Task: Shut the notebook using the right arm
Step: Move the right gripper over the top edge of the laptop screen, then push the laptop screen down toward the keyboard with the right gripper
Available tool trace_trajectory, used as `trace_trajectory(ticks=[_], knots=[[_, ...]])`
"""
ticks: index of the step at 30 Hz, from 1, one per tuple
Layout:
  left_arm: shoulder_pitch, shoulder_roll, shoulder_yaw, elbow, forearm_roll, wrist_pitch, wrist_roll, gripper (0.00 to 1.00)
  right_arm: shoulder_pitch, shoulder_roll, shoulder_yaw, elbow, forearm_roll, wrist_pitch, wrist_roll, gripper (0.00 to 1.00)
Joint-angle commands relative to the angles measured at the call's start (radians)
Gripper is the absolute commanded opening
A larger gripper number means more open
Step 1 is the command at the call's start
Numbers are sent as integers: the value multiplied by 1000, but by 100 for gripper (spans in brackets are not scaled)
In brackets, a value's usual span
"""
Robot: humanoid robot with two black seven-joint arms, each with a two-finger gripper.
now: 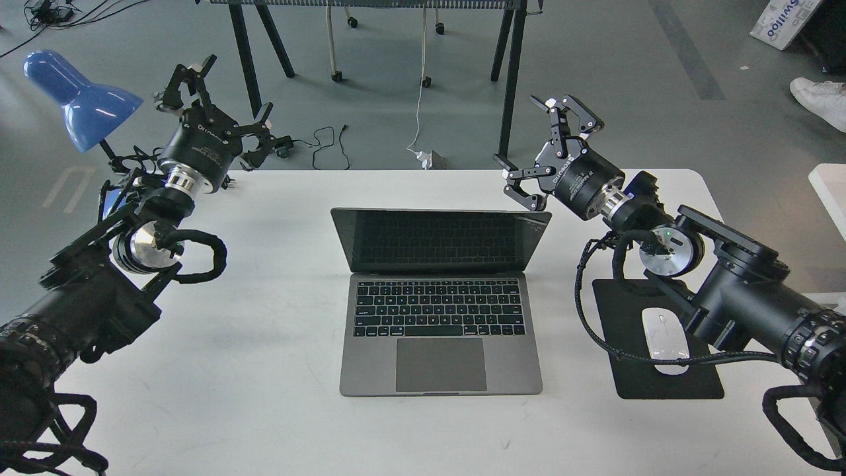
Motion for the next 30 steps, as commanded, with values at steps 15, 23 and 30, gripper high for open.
trace_trajectory(ticks=[15, 23, 30], knots=[[0, 0, 2, 0, 0, 0, 0, 100, -167, -176, -104, 290, -238, 0, 1, 100], [0, 0, 3, 0, 0, 0, 0, 100, -178, -175, -159, 288, -301, 0, 1, 100], [0, 0, 3, 0, 2, 0, 0, 100, -189, -164, -222, 276, -427, 0, 1, 100]])
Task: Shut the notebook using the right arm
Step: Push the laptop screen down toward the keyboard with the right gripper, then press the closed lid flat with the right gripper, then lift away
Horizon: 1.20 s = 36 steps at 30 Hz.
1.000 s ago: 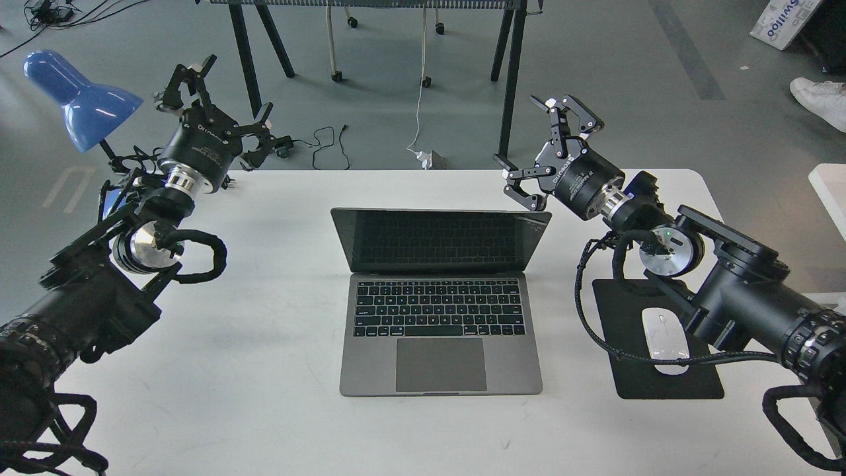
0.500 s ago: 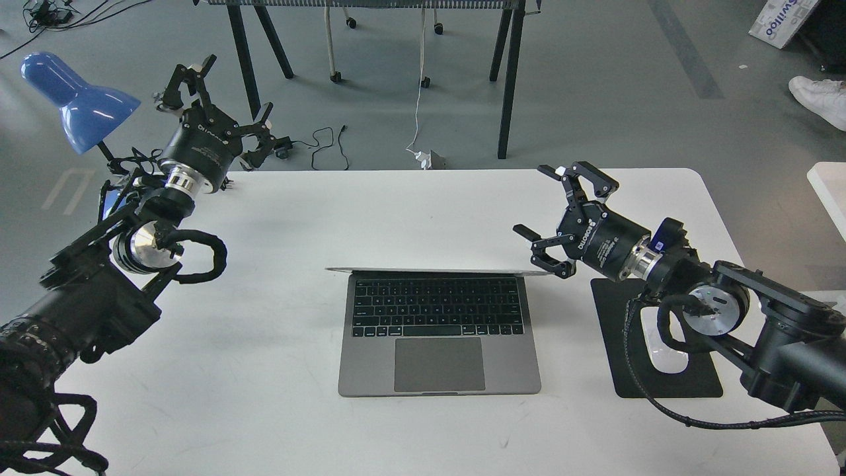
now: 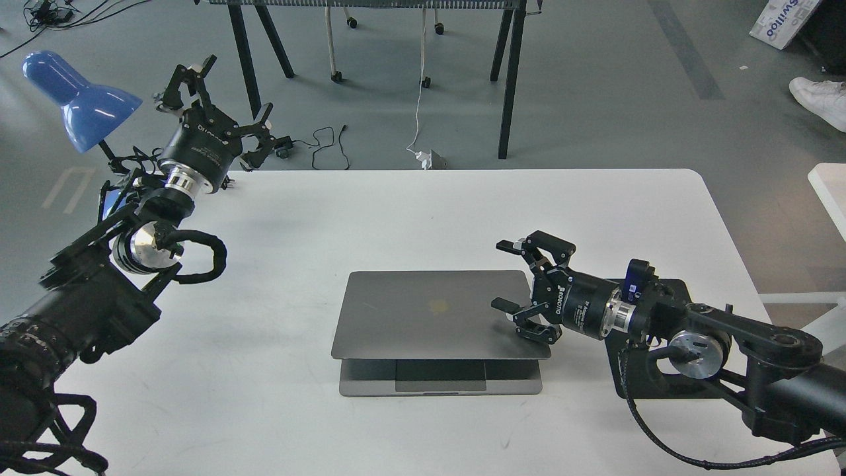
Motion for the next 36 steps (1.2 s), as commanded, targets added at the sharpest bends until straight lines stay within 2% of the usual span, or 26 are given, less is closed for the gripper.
trace_trajectory(ticks=[1, 36], knots=[[0, 0, 0, 0, 0, 0, 0, 100, -9, 1, -30, -5, -53, 0, 0, 100], [0, 0, -4, 0, 0, 0, -3, 100, -62, 9, -45, -2, -126, 0, 1, 100]])
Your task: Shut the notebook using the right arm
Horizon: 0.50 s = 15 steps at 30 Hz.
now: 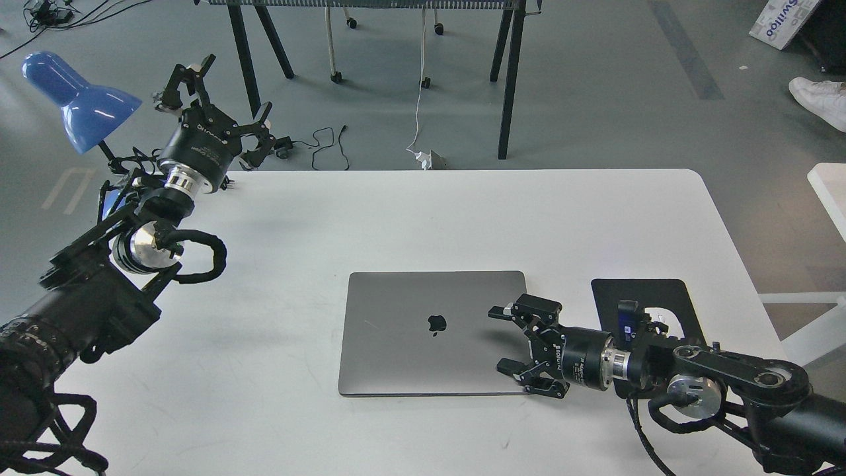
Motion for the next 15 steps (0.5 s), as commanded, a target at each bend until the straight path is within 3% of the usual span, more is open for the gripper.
trace_trajectory(ticks=[1, 8, 15], knots=[[0, 0, -1, 0, 0, 0, 0, 100, 4, 0, 32, 20, 6, 0, 7, 100], [0, 0, -1, 0, 0, 0, 0, 100, 6, -43, 285, 79, 14, 0, 12, 100], [0, 0, -1, 0, 0, 0, 0, 100, 15, -9, 664, -25, 17, 0, 12, 100]])
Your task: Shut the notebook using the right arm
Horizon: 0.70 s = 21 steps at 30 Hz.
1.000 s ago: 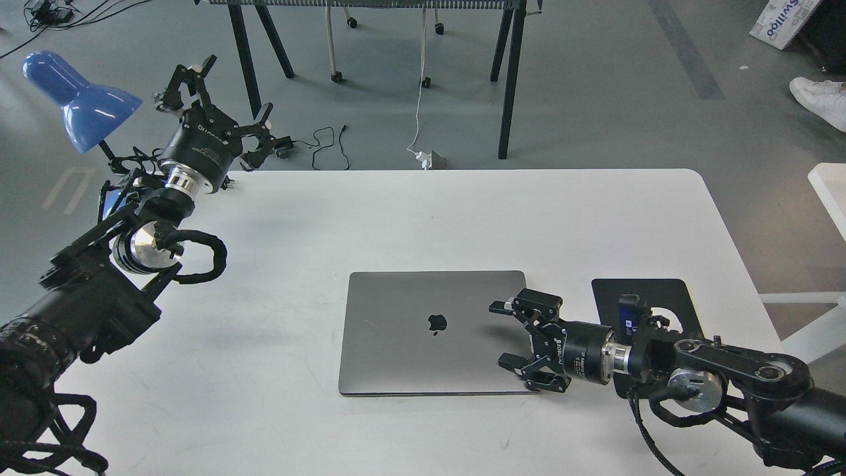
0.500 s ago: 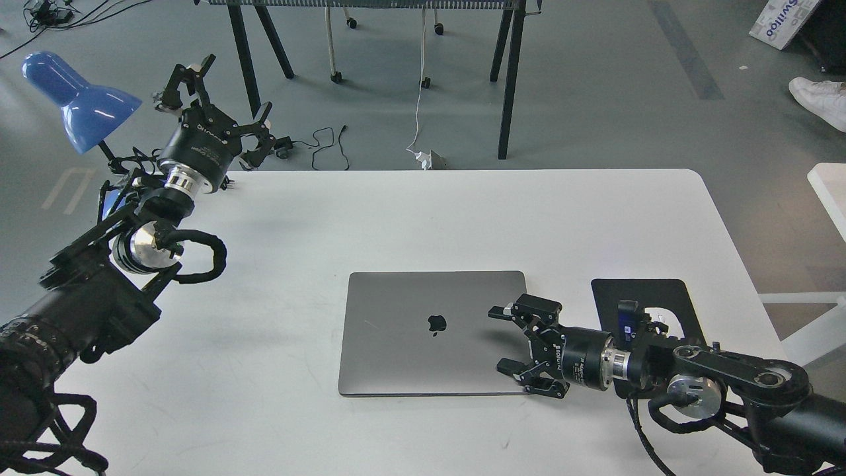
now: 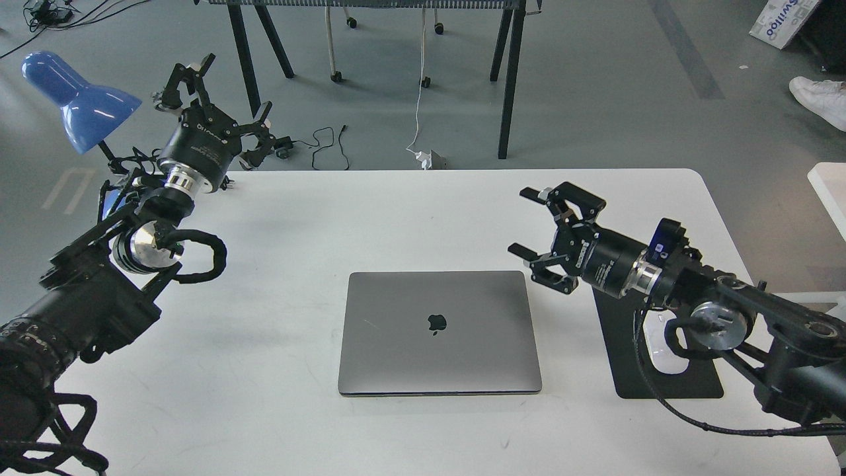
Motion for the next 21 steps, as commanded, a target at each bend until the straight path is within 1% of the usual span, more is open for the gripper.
trace_trajectory(ticks=[1, 4, 6, 8, 10, 11, 14, 21], knots=[[0, 0, 0, 0, 0, 0, 0, 100, 0, 47, 162, -77, 1, 0, -5, 100], [0, 0, 0, 0, 0, 0, 0, 100, 19, 107, 239, -171, 3, 0, -13, 100], [0, 0, -1, 0, 0, 0, 0, 100, 36, 116, 271, -228, 35, 0, -16, 100], [0, 0, -1, 0, 0, 0, 0, 100, 46, 122, 275, -281, 127, 0, -33, 100], [0, 0, -1, 0, 0, 0, 0, 100, 57, 128, 273, -334, 246, 0, -59, 100], [0, 0, -1, 0, 0, 0, 0, 100, 62, 130, 271, -351, 282, 0, -64, 100], [0, 0, -3, 0, 0, 0, 0, 100, 79, 148, 285, -410, 340, 0, -61, 100], [0, 0, -3, 0, -1, 0, 0, 100, 100, 165, 294, -473, 350, 0, -56, 100]])
